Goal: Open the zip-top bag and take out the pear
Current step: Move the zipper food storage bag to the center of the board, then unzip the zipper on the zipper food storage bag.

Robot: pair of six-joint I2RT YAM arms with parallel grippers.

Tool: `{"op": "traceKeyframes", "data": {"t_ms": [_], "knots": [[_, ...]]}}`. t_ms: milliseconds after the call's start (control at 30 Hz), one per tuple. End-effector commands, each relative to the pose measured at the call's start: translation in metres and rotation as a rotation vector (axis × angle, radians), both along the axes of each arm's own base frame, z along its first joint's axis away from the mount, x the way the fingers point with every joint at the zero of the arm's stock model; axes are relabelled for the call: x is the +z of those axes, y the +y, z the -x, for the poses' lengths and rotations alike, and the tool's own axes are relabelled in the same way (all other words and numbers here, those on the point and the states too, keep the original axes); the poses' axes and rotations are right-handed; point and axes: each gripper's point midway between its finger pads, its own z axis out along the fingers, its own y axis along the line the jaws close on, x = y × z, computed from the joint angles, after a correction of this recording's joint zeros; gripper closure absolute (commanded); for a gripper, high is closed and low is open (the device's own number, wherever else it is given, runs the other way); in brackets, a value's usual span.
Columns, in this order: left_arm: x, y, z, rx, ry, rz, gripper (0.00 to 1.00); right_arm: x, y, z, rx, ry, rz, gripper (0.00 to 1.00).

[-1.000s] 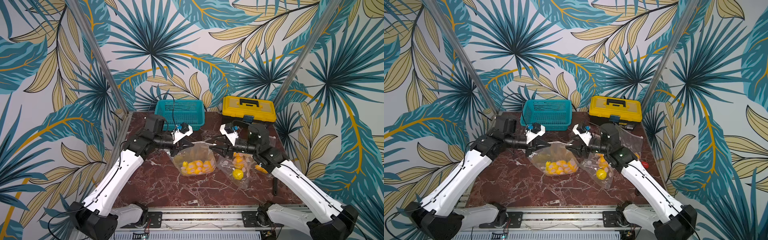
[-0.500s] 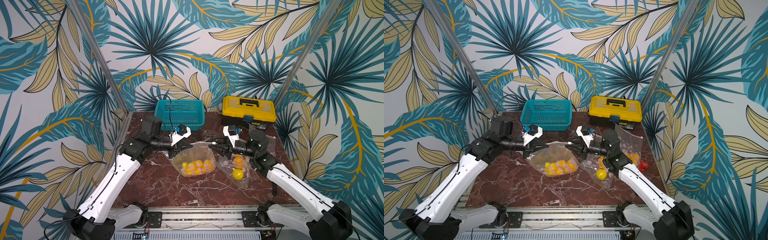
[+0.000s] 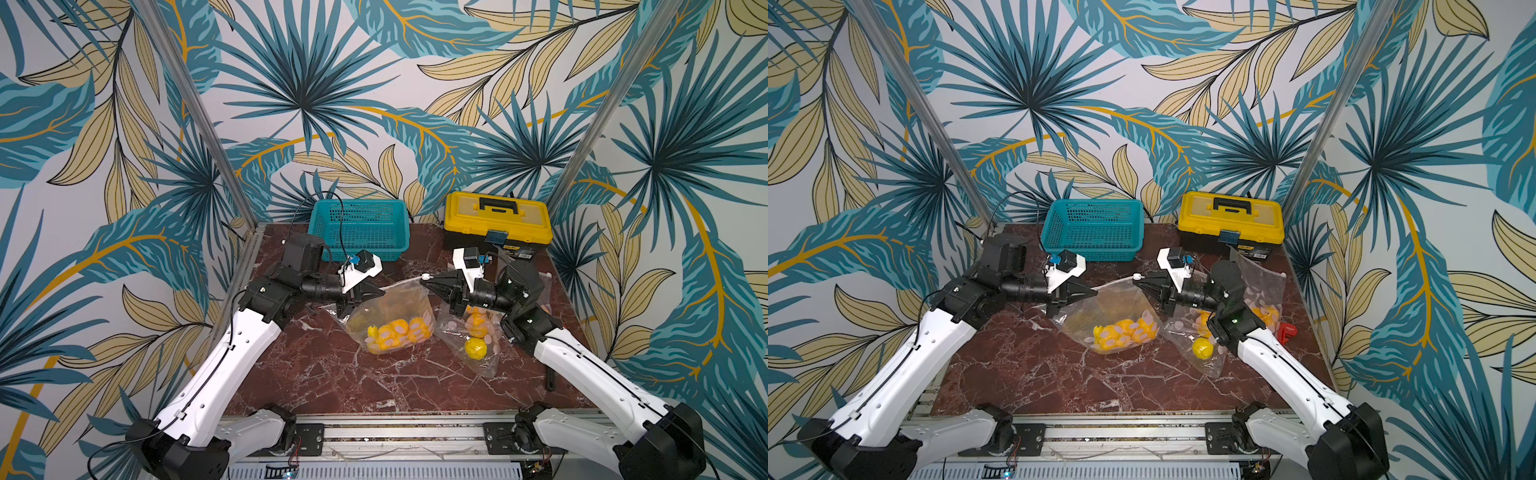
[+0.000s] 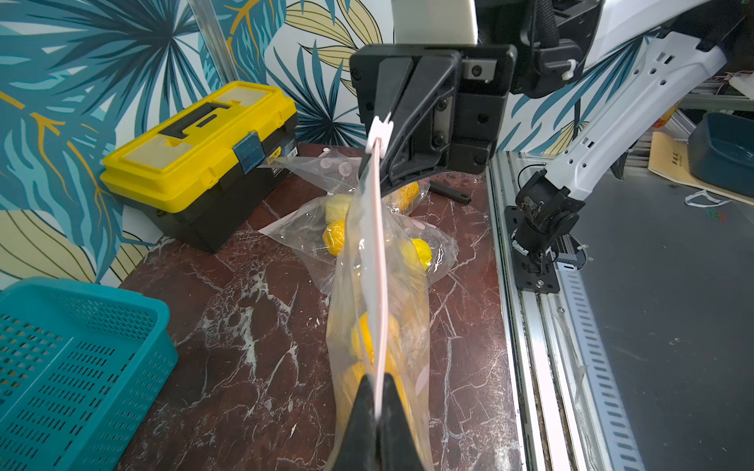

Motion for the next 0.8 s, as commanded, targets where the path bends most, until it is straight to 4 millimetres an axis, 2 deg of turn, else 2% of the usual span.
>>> {"op": "traceKeyframes", "data": {"t_ms": [0,33,133,233,367,533,633,767], "knots": [[0.000,0.005,-0.001,0.030,-0.020,-0.013,1.00,0.013,-0.003,0.007,0.012,-0.036,-0.023,1.00],[0.000,0.004,-0.002,0.032,-0.019,-0.014,0.96,0.013,-0.003,0.008,0.014,-0.037,-0.023,1.00],[0.010,0.002,-0.008,0.044,-0.023,-0.005,0.67,0.013,-0.002,0.006,0.021,-0.026,-0.018,1.00],[0.029,-0.004,-0.011,0.027,-0.028,0.027,0.55,0.010,0.001,0.004,0.035,-0.004,-0.005,1.00],[0.050,-0.020,-0.016,-0.003,-0.020,0.057,0.51,0.007,0.004,0.000,0.042,0.014,0.002,1.00],[0.063,-0.046,-0.007,-0.094,-0.038,0.073,0.49,0.005,0.008,-0.005,0.056,0.046,0.013,1.00],[0.065,-0.058,-0.006,-0.124,-0.036,0.073,0.49,0.004,0.009,-0.005,0.066,0.050,0.013,1.00],[0.057,-0.071,-0.011,-0.135,-0.029,0.051,0.49,0.003,0.010,-0.005,0.073,0.052,0.016,1.00]]}}
